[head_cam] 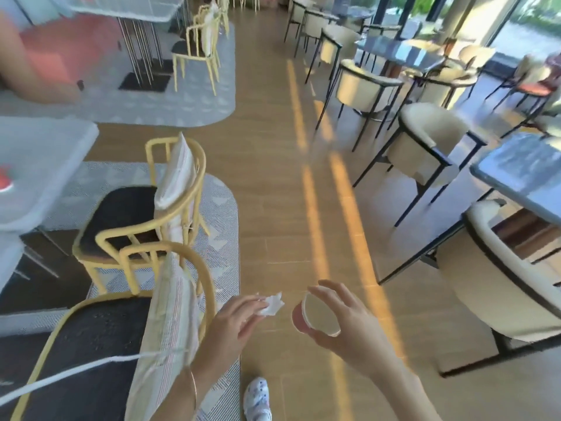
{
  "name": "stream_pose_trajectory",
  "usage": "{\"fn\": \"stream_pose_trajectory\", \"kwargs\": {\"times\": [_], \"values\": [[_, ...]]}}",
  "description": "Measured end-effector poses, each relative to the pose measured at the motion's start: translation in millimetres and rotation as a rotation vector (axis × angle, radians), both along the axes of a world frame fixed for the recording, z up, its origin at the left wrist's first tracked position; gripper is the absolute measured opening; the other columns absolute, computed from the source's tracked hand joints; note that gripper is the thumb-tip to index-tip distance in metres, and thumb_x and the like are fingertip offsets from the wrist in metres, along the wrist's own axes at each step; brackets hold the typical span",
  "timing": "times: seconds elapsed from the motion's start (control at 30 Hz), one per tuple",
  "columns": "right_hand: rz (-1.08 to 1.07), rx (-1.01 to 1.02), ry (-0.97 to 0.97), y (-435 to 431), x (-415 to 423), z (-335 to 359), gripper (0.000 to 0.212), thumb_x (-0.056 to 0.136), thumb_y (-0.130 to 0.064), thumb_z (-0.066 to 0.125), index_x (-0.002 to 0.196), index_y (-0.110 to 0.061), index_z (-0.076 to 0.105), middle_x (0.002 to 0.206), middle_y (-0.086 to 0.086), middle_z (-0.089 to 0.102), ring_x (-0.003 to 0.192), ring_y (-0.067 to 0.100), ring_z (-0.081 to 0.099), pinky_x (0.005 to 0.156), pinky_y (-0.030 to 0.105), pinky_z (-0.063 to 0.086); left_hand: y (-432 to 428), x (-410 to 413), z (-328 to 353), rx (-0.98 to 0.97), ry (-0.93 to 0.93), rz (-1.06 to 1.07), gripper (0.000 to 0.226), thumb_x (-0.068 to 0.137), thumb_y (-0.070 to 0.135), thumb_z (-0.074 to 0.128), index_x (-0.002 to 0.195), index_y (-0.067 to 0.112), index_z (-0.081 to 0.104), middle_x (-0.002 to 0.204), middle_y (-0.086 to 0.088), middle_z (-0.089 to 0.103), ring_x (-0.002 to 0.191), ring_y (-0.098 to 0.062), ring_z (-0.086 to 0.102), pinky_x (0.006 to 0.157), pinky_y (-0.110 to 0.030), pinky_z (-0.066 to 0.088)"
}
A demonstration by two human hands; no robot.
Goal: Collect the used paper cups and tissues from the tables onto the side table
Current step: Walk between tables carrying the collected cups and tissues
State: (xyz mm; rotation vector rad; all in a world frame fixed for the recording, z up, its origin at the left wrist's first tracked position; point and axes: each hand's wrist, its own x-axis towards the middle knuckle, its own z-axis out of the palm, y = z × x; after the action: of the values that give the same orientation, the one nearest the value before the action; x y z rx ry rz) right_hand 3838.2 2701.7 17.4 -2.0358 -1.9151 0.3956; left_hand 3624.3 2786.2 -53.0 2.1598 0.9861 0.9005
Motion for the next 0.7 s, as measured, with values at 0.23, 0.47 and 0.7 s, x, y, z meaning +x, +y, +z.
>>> {"fn": "stream_pose_trajectory", "kwargs": {"times": [0.23, 0.47, 0.7], "values": [[0.147, 0.046, 0.018, 128, 27, 18, 0.059, 0.074, -0.052, 0.061, 0.127, -0.047, 0.034, 0.133, -0.027, 0.032, 0.112, 0.005, 0.045, 0.072, 0.026, 0.050, 91, 20, 10, 0.025, -0.006, 0.176, 0.024, 0.083, 0.005, 0.065, 0.106, 0.012, 0.068, 0.107, 0.001, 0.062, 0.102, 0.000, 0.052, 0.088, -0.016, 0.043], [0.360, 0.007, 0.080, 233, 22, 7, 0.062, 0.073, -0.056, 0.057, 0.130, -0.039, 0.041, 0.135, -0.021, 0.036, 0.114, 0.009, 0.046, 0.078, 0.029, 0.049, 138, 5, -3, -0.028, 0.010, 0.406, 0.021, 0.087, 0.023, 0.063, 0.107, 0.017, 0.066, 0.109, 0.007, 0.062, 0.103, 0.003, 0.053, 0.090, -0.012, 0.041], [0.572, -0.011, 0.096, 366, 45, 8, 0.063, 0.074, -0.052, 0.062, 0.131, -0.040, 0.040, 0.136, -0.020, 0.034, 0.114, 0.010, 0.047, 0.082, 0.028, 0.047, 228, 33, 1, 0.016, 0.011, 0.667, 0.021, 0.081, 0.007, 0.068, 0.101, 0.013, 0.068, 0.104, 0.007, 0.064, 0.099, 0.004, 0.054, 0.089, -0.006, 0.038]]}}
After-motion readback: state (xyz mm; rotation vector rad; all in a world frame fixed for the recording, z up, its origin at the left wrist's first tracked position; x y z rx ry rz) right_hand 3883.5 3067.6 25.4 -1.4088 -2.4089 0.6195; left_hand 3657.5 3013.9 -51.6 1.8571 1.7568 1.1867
